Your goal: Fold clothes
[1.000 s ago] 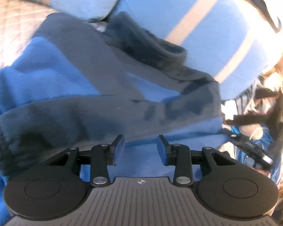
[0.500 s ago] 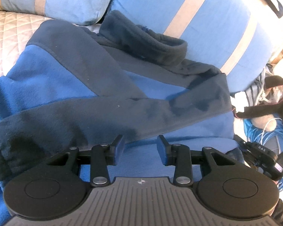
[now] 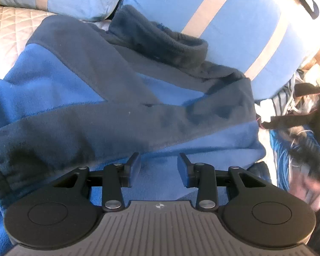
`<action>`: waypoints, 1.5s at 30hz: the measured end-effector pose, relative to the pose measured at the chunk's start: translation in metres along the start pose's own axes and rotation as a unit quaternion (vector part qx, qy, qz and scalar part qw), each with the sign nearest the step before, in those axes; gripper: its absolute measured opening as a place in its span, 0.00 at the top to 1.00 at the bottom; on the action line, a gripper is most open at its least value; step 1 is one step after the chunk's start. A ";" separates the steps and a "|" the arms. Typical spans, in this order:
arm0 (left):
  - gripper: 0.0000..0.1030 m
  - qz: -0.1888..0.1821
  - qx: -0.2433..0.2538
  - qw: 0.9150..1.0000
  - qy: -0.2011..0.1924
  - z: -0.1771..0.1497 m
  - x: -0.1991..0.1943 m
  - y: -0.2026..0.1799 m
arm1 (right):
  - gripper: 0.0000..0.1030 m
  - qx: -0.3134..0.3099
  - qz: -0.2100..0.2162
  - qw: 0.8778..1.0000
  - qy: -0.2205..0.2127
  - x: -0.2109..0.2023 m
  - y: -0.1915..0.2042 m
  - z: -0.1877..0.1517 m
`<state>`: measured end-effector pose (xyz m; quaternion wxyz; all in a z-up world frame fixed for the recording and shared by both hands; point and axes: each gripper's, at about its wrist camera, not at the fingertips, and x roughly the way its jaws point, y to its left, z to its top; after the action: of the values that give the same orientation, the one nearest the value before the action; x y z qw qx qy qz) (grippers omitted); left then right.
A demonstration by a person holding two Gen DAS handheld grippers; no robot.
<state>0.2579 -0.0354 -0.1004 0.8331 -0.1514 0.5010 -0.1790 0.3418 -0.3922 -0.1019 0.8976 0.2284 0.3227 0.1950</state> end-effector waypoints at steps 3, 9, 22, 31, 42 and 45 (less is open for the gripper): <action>0.67 -0.005 -0.002 1.000 -0.002 0.000 -0.004 0.003 | 0.27 -0.039 -0.001 0.999 0.006 0.030 0.022 0.030; 0.67 -0.035 -0.011 0.999 -0.014 0.002 -0.017 0.011 | 0.22 -0.078 -0.026 0.995 0.061 0.109 0.044 0.055; 0.67 -0.037 -0.030 0.999 -0.010 0.013 -0.022 0.026 | 0.89 -0.057 -0.016 0.998 0.031 0.163 0.037 0.063; 0.67 -0.014 -0.035 0.999 -0.003 0.013 -0.025 0.034 | 0.86 -0.064 -0.034 0.997 0.026 0.176 0.042 0.071; 0.67 -0.028 -0.036 0.999 -0.002 0.016 -0.031 0.031 | 0.24 -0.123 -0.021 0.989 0.075 0.101 0.050 0.071; 0.67 -0.028 -0.033 0.999 -0.005 0.016 -0.032 0.030 | 0.24 -0.148 -0.007 0.983 0.104 0.078 0.043 0.057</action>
<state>0.2626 0.0071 -0.0812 0.8244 -0.1941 0.4984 -0.1852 0.4271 -0.3340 -0.0777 0.8844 0.0689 0.3835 0.2570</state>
